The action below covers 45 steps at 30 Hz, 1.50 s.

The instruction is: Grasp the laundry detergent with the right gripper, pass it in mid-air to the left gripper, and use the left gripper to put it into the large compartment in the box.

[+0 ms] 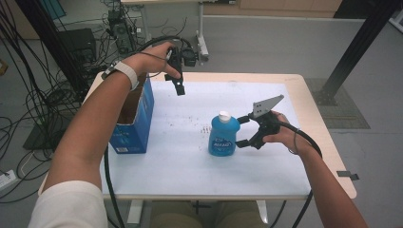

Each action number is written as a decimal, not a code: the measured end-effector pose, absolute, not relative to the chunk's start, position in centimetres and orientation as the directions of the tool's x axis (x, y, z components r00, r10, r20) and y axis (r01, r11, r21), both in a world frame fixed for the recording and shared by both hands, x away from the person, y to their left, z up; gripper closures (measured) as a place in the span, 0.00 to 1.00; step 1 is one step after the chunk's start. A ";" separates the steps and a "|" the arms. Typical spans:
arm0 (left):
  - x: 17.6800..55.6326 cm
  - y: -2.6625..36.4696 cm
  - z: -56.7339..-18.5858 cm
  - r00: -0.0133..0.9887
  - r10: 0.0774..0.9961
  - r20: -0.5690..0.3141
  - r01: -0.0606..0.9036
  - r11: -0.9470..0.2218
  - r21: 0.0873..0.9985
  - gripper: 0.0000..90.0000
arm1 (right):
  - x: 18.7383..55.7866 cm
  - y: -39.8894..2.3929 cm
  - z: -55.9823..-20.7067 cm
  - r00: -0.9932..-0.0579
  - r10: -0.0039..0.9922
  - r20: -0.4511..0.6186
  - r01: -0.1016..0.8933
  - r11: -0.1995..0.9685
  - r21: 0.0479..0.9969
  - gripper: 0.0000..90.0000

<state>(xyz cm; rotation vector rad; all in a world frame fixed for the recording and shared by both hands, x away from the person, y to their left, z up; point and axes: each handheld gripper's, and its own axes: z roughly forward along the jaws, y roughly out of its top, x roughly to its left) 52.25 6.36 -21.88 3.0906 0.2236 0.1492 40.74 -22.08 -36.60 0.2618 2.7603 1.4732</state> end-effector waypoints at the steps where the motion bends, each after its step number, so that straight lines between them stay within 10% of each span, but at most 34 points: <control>1: 52.2 6.4 -21.9 0.985 0.145 0.093 0.141 -0.989 0.045 0.11 | 40.7 -22.1 -36.6 -0.986 0.147 0.077 0.146 0.545 0.826 0.06; 45: 52.1 6.8 -22.2 0.984 0.157 0.087 0.153 -0.987 0.055 0.11 | 40.7 -20.0 -38.3 -0.985 0.157 0.070 0.139 0.487 0.862 0.10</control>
